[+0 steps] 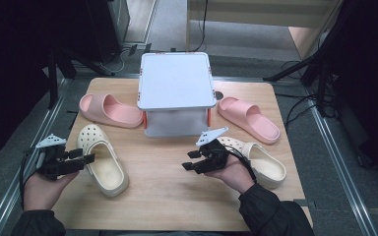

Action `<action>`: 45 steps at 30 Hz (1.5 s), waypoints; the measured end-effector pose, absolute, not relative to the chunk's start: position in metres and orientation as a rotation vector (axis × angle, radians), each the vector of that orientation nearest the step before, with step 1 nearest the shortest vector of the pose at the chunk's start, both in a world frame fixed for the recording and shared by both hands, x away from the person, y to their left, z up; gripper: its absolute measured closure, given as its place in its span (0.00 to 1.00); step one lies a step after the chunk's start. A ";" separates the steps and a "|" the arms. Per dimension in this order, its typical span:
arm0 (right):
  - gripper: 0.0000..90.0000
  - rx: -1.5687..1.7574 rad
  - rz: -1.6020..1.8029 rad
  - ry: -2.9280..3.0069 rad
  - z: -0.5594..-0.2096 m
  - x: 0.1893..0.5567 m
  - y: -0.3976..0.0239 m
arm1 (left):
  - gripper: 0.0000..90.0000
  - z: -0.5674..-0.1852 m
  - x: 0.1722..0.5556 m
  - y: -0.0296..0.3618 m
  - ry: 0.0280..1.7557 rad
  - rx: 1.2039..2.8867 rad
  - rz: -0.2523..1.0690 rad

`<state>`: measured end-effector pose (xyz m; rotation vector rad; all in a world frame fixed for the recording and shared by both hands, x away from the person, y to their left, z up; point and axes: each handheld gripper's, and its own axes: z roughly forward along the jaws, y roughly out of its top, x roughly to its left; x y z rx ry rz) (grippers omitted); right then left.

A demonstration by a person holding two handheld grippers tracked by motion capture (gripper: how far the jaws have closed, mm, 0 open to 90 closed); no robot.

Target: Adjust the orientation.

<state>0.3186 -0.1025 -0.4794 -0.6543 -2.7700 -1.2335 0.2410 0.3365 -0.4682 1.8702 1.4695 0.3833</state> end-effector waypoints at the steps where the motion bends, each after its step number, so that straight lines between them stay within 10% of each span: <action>1: 0.57 -0.651 -1.230 -2.773 -0.480 0.318 -0.102 | 0.47 -0.470 0.243 0.337 1.474 1.868 0.383; 45: 0.59 -0.731 -1.298 -2.778 -0.475 0.319 -0.106 | 0.87 -0.442 0.246 0.351 1.439 1.793 0.357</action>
